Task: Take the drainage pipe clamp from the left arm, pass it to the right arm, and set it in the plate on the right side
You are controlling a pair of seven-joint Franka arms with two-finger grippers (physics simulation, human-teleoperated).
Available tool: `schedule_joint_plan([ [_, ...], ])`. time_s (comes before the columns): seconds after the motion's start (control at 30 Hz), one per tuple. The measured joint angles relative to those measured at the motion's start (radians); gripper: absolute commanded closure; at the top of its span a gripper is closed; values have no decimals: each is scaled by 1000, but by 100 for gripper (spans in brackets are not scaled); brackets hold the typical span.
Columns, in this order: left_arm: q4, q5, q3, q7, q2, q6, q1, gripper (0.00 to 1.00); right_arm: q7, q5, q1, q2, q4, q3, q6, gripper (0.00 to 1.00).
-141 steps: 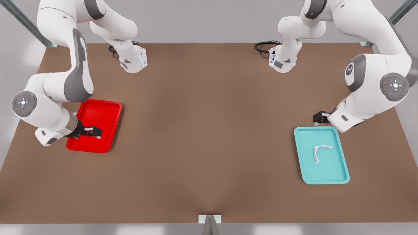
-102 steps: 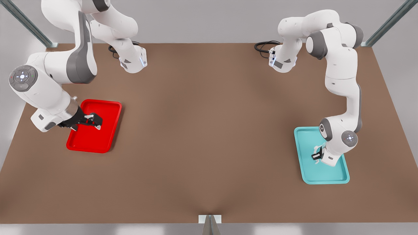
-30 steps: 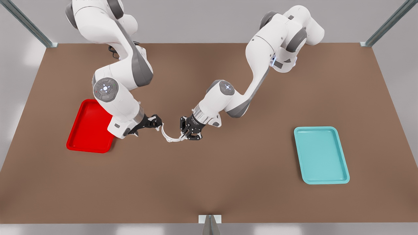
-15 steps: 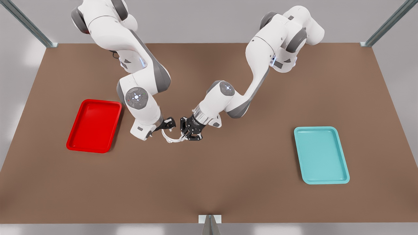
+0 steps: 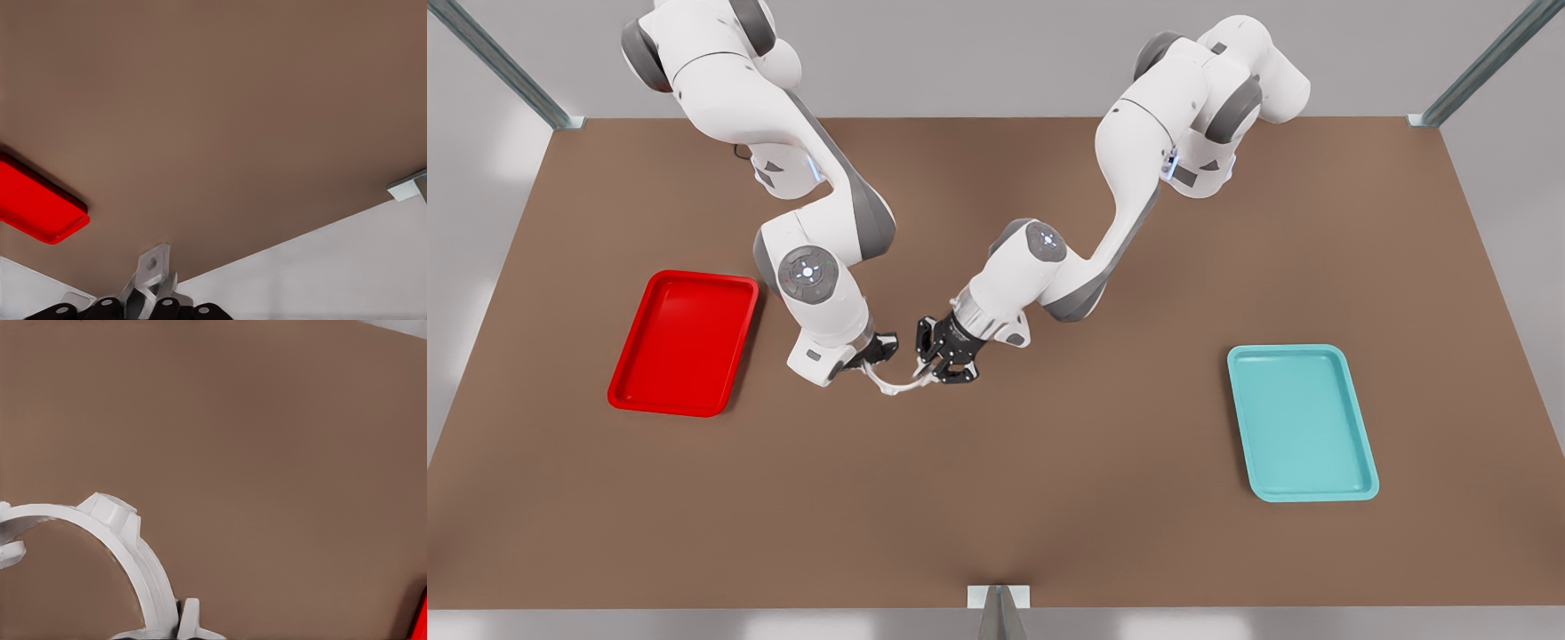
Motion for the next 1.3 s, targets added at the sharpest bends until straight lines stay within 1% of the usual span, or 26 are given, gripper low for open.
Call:
schedule_joint_plan([
  [0.2,-2,5,3,0,-40,-17,3,0,5,4,-2,0,0,0,12,79],
  [0.3,-12,5,0,0,-101,-97,38,0,7,5,-20,-1,-3,0,15,79],
  [0.37,-14,-23,-2,0,-138,-197,109,0,7,5,-53,-7,-18,0,15,79],
  [0.5,-14,-96,8,76,-193,-491,345,0,7,6,-189,-53,-83,6,13,79],
  [0.57,-14,-51,11,182,-200,-629,423,0,0,6,-312,-82,-130,49,12,79],
  [0.67,-12,113,13,430,-217,-806,481,0,-21,7,-543,-159,-225,154,10,79],
  [0.73,-42,179,25,634,-290,-895,531,0,-37,7,-637,-227,-303,179,4,79],
  [0.77,-94,200,40,742,-349,-930,545,0,-45,7,-665,-263,-343,183,-1,79],
  [0.87,-163,238,52,1046,-470,-1009,574,0,-67,6,-706,-320,-397,186,-36,79],
  [0.93,-188,250,51,1225,-521,-1041,575,0,-82,5,-730,-306,-421,186,-57,79],
  [1.0,-202,257,49,1384,-534,-1059,574,0,-100,5,-783,-269,-430,185,-68,79],
  [1.13,-203,263,48,1656,-512,-1068,570,0,-140,6,-880,-185,-428,185,-76,79],
  [1.3,-200,268,50,1921,-482,-1072,568,0,-179,4,-894,-108,-426,185,-65,79],
])
